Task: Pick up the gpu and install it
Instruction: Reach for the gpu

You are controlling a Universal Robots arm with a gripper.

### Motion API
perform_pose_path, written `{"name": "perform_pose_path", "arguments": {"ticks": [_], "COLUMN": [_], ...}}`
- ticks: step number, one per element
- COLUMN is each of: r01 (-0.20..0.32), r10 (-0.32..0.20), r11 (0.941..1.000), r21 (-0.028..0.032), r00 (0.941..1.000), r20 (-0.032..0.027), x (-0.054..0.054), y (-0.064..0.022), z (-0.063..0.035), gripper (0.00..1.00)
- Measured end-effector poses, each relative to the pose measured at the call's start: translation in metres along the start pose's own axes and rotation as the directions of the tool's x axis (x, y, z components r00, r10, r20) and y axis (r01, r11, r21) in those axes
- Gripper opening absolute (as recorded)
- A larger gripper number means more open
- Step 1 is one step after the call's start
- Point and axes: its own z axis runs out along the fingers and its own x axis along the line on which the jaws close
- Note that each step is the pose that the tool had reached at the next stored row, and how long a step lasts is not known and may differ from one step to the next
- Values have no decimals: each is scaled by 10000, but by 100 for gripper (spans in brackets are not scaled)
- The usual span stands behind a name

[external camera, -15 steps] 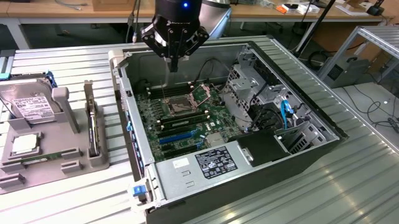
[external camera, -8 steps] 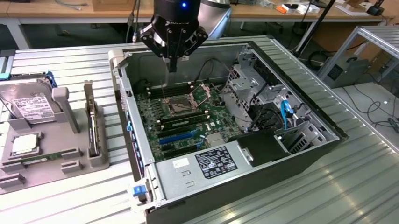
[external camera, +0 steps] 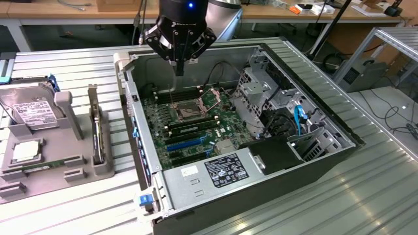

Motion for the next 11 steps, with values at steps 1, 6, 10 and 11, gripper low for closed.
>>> {"name": "perform_pose_path", "arguments": {"ticks": [1,6,10,11], "r01": [0,0,1,0], "r10": [0,0,-1,0], "r11": [10000,10000,10000,10000], "r21": [1,0,0,0], "r00": [10000,10000,10000,10000], "r20": [0,0,0,0], "x": [2,24,48,53], "y": [0,-2,-4,-4], "z": [0,-1,-1,-1], "gripper": [11,11,11,11]}}
